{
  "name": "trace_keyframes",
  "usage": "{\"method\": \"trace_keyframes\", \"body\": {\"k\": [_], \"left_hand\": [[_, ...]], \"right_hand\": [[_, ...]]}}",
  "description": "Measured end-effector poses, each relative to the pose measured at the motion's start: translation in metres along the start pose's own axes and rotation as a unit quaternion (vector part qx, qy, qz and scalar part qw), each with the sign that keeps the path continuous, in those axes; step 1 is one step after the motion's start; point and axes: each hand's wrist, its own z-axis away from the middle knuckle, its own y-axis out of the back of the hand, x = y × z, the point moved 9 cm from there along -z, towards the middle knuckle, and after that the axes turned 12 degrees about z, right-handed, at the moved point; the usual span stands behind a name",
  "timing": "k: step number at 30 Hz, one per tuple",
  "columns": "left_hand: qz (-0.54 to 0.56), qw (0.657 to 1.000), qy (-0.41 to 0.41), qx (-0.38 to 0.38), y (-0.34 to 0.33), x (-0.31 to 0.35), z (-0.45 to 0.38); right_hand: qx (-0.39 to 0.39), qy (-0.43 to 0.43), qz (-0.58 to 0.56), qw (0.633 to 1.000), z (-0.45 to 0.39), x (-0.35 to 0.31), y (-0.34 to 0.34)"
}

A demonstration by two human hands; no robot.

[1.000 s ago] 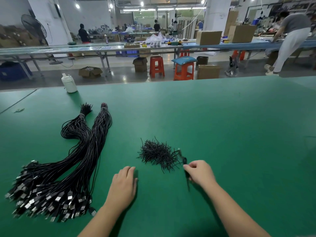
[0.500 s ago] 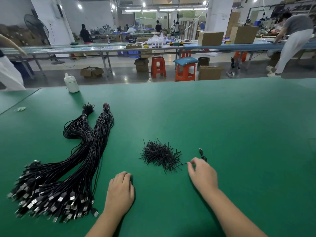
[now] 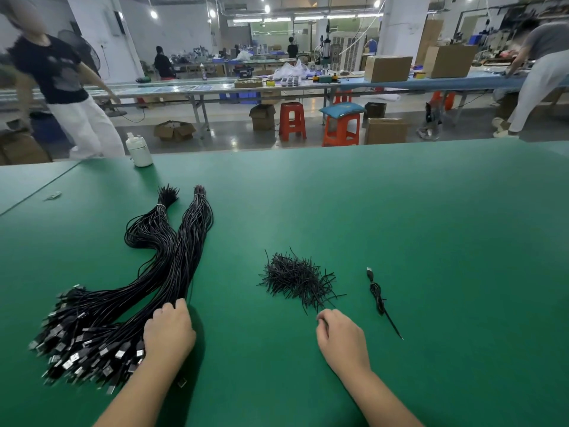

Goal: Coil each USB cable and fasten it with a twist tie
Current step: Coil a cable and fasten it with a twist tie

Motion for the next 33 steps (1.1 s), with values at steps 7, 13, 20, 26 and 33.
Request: {"method": "trace_keyframes", "body": {"k": [7, 13, 20, 26, 33], "left_hand": [[0.031, 0.998, -0.034, -0.035, 0.001, 0.012, -0.004], [0.225, 0.969, -0.052, -0.087, 0.001, 0.055, -0.001], [0.058, 0.956, -0.28, -0.059, 0.001, 0.125, 0.039], [0.089, 0.899, -0.423, 0.071, 0.034, 0.158, 0.078], [0.424, 0.84, -0.318, -0.117, 0.029, 0.191, 0.114]], "right_hand": [[0.001, -0.006, -0.019, 1.0, 0.001, 0.003, -0.002], [0.002, -0.007, -0.029, 1.0, 0.001, 0.003, -0.002], [0.011, -0.005, -0.034, 0.999, 0.001, 0.005, -0.001], [0.015, -0.002, -0.056, 0.998, 0.001, 0.004, -0.002], [0.004, -0.006, -0.219, 0.976, 0.002, 0.003, 0.006]]}}
